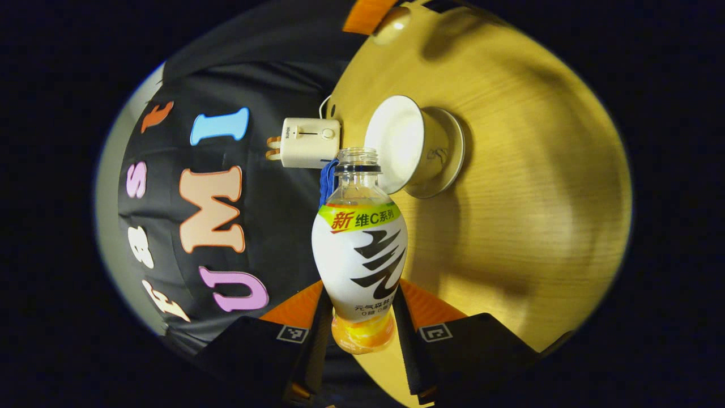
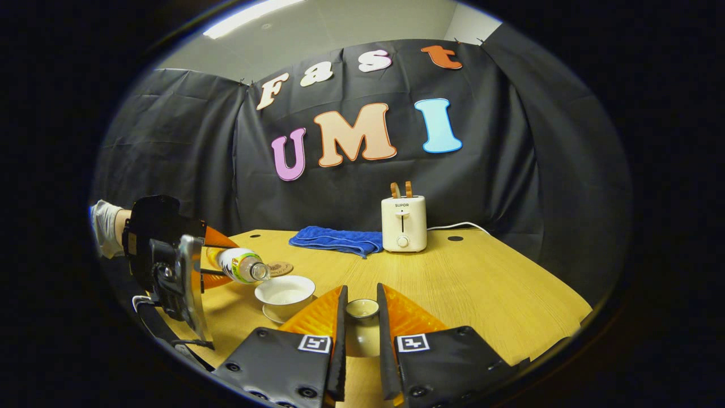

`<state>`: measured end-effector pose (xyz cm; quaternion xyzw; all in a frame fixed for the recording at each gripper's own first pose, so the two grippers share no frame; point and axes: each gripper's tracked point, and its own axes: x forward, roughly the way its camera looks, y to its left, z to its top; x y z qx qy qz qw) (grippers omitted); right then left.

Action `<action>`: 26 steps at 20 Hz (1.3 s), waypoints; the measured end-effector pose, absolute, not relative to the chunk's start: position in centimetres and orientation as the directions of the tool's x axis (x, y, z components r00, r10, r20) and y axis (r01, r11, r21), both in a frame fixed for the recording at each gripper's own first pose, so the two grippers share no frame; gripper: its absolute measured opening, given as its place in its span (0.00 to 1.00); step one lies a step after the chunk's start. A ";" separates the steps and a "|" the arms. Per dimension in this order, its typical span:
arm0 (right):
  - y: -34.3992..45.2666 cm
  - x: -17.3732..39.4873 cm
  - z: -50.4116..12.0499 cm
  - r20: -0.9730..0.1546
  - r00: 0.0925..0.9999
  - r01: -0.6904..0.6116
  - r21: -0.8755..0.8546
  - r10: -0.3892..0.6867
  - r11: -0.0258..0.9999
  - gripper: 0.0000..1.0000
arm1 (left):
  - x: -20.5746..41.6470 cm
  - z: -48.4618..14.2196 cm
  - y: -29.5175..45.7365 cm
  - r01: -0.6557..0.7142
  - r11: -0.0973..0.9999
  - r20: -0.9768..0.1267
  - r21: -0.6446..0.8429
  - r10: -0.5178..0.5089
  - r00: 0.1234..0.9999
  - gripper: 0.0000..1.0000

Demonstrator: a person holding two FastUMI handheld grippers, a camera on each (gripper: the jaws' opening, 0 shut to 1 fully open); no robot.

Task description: Open the teacup lid with one hand, grasp the water bottle and pour water into the teacup with the other hand; after pouring, place the water bottle on the coaster and then close the teacup lid.

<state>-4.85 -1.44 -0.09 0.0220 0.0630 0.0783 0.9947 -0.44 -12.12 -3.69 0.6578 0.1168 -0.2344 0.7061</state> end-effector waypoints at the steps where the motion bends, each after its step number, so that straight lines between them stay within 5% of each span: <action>1: -1.3 -4.8 0.0 -0.122 0.980 -0.155 0.050 0.160 0.987 0.28 | -0.7 -3.7 -12.4 0.495 0.069 -0.475 0.866 -0.198 0.858 0.56; 15: 3.5 -4.1 0.2 -0.141 0.963 -0.227 0.030 0.229 0.973 0.28 | -0.5 -0.3 -14.4 0.542 0.707 -0.344 0.455 -0.421 0.839 0.55; 26: 5.3 -4.0 -0.9 -0.168 0.954 -0.250 0.023 0.250 0.968 0.28 | 7.5 1.6 -10.9 0.394 0.919 -0.183 -0.001 -0.388 0.903 0.53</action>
